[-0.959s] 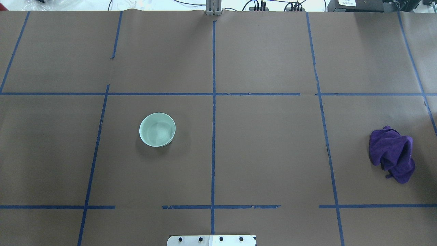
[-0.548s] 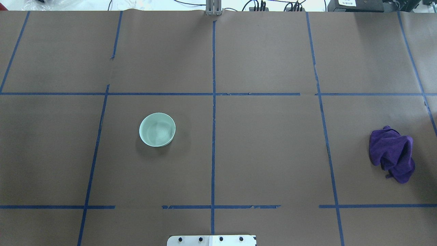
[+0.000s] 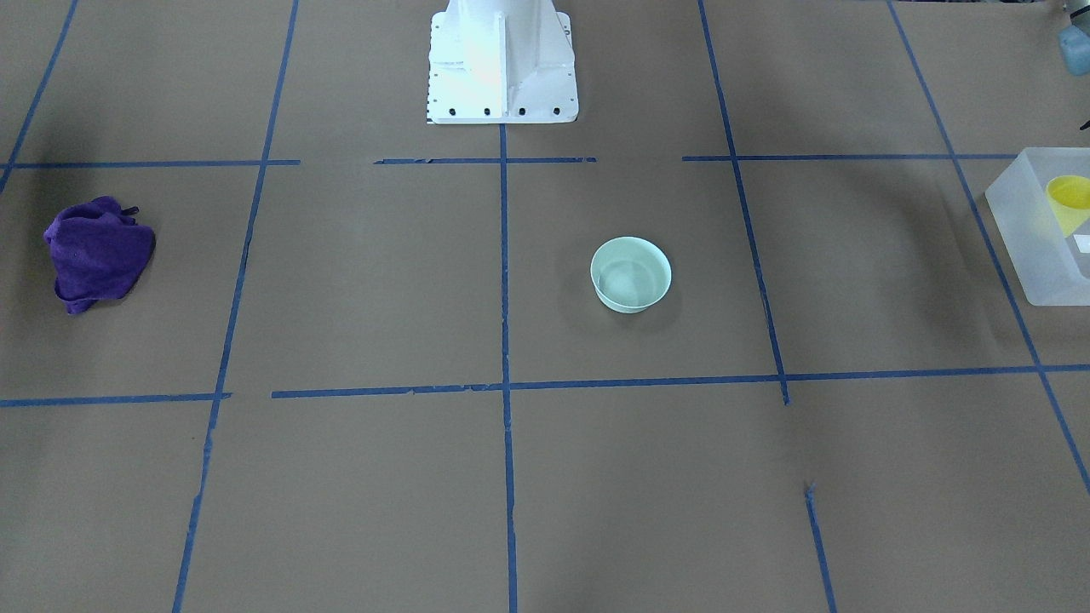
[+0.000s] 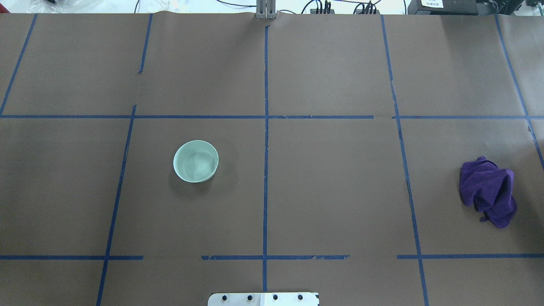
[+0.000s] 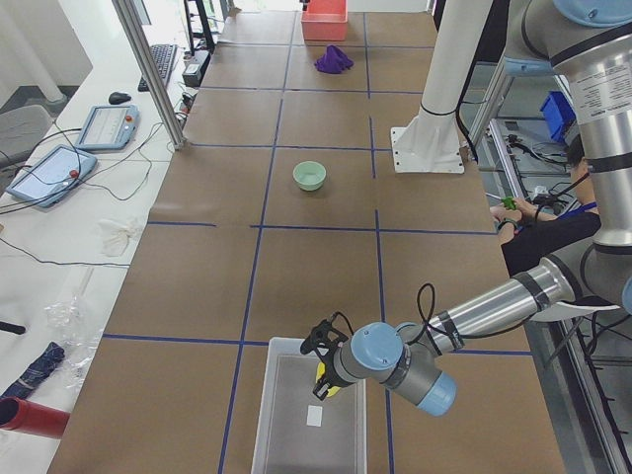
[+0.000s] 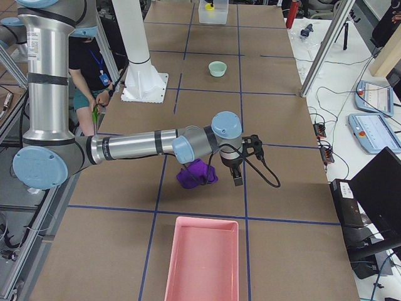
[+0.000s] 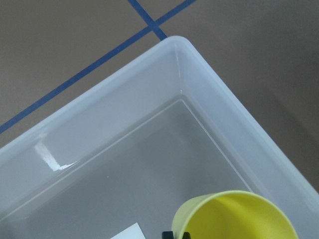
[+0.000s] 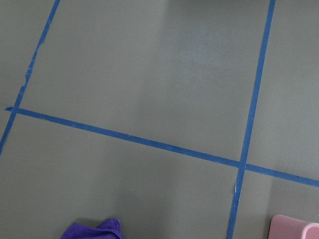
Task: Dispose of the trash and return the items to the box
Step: 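Lift the yellow cup and drop it into the clear bin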
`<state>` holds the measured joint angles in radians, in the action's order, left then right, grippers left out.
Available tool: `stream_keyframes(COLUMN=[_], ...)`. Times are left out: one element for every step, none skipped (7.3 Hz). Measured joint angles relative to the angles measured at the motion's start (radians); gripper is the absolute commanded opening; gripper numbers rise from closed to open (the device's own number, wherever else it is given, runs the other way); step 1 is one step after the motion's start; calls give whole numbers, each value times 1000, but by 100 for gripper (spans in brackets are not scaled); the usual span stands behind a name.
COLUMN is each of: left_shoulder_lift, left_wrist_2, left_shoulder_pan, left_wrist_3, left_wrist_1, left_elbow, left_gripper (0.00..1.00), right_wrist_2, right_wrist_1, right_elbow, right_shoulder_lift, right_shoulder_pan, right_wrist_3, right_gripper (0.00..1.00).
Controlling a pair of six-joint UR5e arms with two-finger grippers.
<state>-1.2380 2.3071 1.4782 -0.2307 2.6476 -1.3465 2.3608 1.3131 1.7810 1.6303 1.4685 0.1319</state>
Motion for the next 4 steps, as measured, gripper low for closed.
stream_keyframes(left_shoulder_lift=[0,-7,-24,-53], left_wrist_2=[0,0,0,0], left_shoulder_pan=[0,0,0,1], left_wrist_3=[-9,-9,-5,-2], left_wrist_1=[0,-1,-17,-70], left_elbow=[-1,-9,-28,-66], left_gripper=[100,100,100,100], right_wrist_2=[0,1,1,-2], right_wrist_1=[0,-1,-19,-75], right_elbow=[0,2,6,7], right_shoulder_lift=[-1,-2,-3,-5], right_shoulder_pan=[-2,-6,-14,-35], right_wrist_3=[-1,-1,1,5], right_gripper=[100,100,100,100])
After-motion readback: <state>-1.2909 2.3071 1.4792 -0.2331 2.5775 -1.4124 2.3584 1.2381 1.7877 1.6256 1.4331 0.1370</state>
